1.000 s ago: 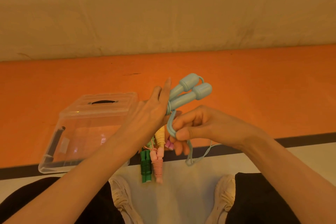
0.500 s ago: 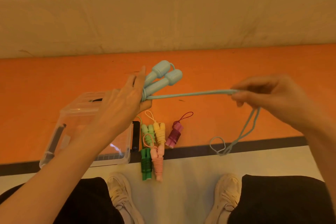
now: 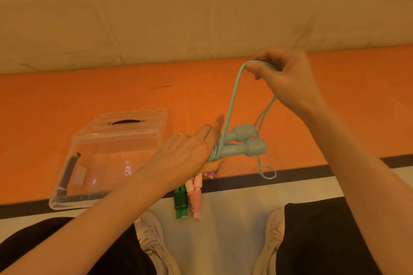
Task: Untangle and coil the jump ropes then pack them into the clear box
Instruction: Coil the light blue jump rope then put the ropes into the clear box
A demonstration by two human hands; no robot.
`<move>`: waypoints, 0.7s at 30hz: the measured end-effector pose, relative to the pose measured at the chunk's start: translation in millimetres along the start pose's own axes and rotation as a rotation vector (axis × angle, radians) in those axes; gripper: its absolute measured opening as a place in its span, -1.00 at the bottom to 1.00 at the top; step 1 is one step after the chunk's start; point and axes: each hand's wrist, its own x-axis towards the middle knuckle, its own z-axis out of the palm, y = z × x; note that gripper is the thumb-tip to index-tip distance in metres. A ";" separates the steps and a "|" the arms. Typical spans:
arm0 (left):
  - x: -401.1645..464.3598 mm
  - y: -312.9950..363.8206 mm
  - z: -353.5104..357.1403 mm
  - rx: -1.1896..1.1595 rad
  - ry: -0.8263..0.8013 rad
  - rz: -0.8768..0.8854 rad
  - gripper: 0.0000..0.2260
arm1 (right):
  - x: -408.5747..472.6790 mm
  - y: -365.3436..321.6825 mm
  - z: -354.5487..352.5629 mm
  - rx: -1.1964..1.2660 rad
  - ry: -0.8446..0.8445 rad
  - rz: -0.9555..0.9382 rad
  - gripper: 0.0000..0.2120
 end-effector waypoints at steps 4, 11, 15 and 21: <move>-2.2 17.0 -6.8 -0.028 0.069 0.026 -0.30 | 2.1 12.4 7.5 -0.066 -0.041 0.069 -0.93; -4.6 24.8 -14.0 0.026 0.114 0.090 -0.34 | 1.5 22.4 15.2 -0.091 -0.119 0.136 -0.94; -4.2 25.1 -17.8 -0.013 0.052 0.104 -0.45 | 1.6 25.6 18.4 -0.081 -0.134 0.136 -0.96; -3.5 19.6 -34.4 -0.142 0.036 0.115 -0.50 | -1.0 24.2 14.9 -0.059 -0.203 0.133 -0.93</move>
